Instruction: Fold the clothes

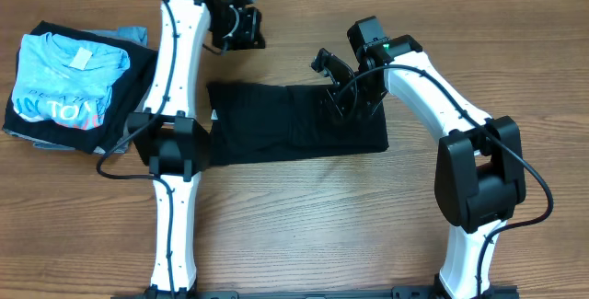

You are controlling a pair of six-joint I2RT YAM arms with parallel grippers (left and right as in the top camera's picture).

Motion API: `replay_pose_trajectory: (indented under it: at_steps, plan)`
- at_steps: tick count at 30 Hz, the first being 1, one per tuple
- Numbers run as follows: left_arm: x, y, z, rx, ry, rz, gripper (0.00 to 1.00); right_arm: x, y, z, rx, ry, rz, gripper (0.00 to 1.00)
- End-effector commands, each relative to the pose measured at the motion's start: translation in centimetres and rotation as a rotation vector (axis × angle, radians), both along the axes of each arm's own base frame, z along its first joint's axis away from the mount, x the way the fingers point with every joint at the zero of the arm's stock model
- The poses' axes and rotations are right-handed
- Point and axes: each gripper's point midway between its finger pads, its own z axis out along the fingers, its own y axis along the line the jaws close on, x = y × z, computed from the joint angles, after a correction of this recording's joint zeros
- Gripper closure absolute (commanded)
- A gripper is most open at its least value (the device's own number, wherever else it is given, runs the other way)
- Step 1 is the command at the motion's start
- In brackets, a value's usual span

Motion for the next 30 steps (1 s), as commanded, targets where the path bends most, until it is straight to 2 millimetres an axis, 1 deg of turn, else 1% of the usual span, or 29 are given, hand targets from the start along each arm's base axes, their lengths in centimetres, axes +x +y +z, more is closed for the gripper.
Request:
replay_pose_trajectory:
  at_steps: [1, 4, 6, 8, 9, 12, 16, 21, 24, 25, 26, 28, 30]
  plan:
    - [-0.4, -4.0, 1.0, -0.004, -0.095, -0.136, 0.96, -0.4, 0.8, -0.6, 0.051, 0.009, -0.013, 0.96]
    - [-0.6, -5.5, 1.2, -0.012, -0.115, -0.161, 0.96, -1.0, 0.7, -2.7, 0.052, 0.011, -0.017, 0.96]
    - [-0.8, -6.1, 1.2, -0.02, -0.116, -0.173, 0.96, -1.6, 0.4, -4.2, 0.05, 0.015, -0.017, 0.96]
    - [-0.9, -6.4, 1.1, -0.018, -0.119, -0.187, 0.96, -2.0, 0.3, -5.0, 0.052, 0.021, -0.017, 0.96]
    - [-0.9, -6.5, 1.1, -0.018, -0.123, -0.19, 0.96, -2.3, 0.5, -4.8, 0.066, 0.033, -0.013, 0.96]
    - [-0.7, -6.6, 0.8, -0.023, -0.124, -0.191, 0.96, -3.1, 1.8, -3.4, 0.18, 0.075, 0.013, 0.96]
    - [-0.9, -6.5, -0.3, -0.017, -0.097, -0.191, 0.96, -3.8, 3.0, -1.8, 0.29, 0.114, 0.038, 0.96]
    - [-0.8, -6.1, -0.7, 0.009, -0.098, -0.184, 0.96, -3.6, 3.2, -1.7, 0.303, 0.101, 0.044, 0.96]
    - [-0.7, -6.1, -0.7, 0.009, -0.099, -0.184, 0.96, -3.4, 3.8, -0.8, 0.358, 0.089, 0.06, 0.96]
    - [-0.7, -6.2, -0.7, 0.008, -0.104, -0.184, 0.96, -3.1, 3.8, 0.0, 0.393, 0.084, 0.062, 0.96]
    - [-0.5, -6.2, -0.6, 0.006, -0.11, -0.183, 0.96, -2.5, 3.6, 0.9, 0.431, 0.079, 0.058, 0.96]
    - [-0.3, -6.2, -0.6, 0.004, -0.12, -0.183, 0.96, -1.4, 2.6, 2.0, 0.468, 0.08, 0.026, 0.96]
    - [-0.3, -6.3, -0.5, 0.004, -0.12, -0.184, 0.96, -0.3, 1.1, 1.9, 0.461, 0.094, -0.037, 0.96]
